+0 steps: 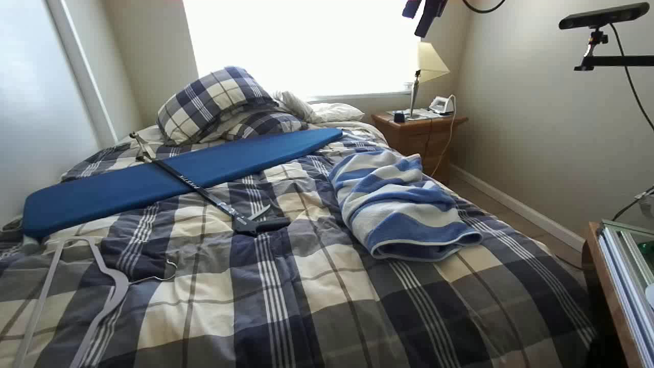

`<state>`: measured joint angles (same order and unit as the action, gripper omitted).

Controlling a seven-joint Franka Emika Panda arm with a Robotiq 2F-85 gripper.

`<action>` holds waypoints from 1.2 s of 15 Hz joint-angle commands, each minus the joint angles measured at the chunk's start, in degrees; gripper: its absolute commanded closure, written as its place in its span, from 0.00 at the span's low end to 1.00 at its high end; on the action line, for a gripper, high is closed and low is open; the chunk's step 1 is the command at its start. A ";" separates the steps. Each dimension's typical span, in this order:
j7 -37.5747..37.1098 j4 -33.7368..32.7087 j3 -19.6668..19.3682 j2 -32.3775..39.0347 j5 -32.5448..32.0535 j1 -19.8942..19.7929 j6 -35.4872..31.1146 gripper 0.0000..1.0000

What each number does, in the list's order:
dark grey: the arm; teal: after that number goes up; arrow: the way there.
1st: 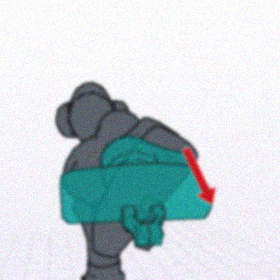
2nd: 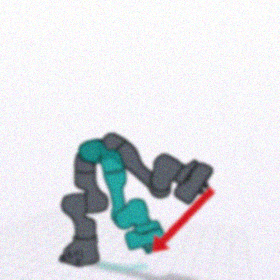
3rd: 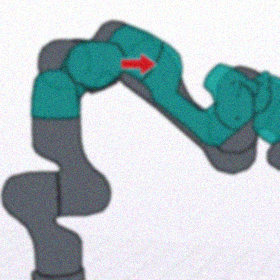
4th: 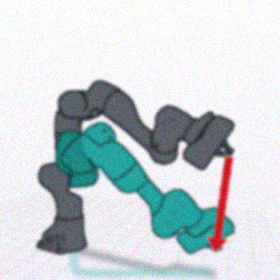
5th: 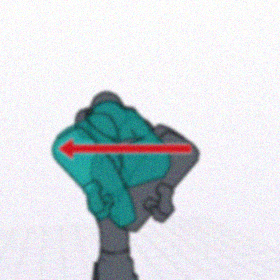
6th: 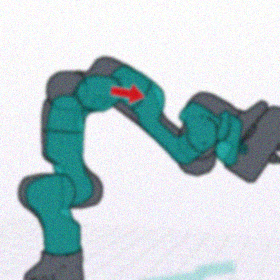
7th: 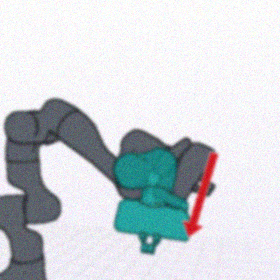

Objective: Move the towel to the left.

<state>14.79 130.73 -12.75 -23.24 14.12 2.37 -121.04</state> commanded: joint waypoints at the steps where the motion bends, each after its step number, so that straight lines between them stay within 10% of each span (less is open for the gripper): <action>1: 0.46 -0.13 1.19 0.16 0.60 -1.39 0.24 0.00; 6: 0.46 -0.13 1.19 0.16 0.60 -1.39 0.24 0.00; 13: -32.25 -3.82 14.99 14.38 -12.77 -3.63 -3.81 0.00; 18: -52.27 -6.21 16.42 28.21 -23.46 -2.82 -8.75 0.00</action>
<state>-27.04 128.37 3.37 -3.71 -2.97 -0.14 -127.93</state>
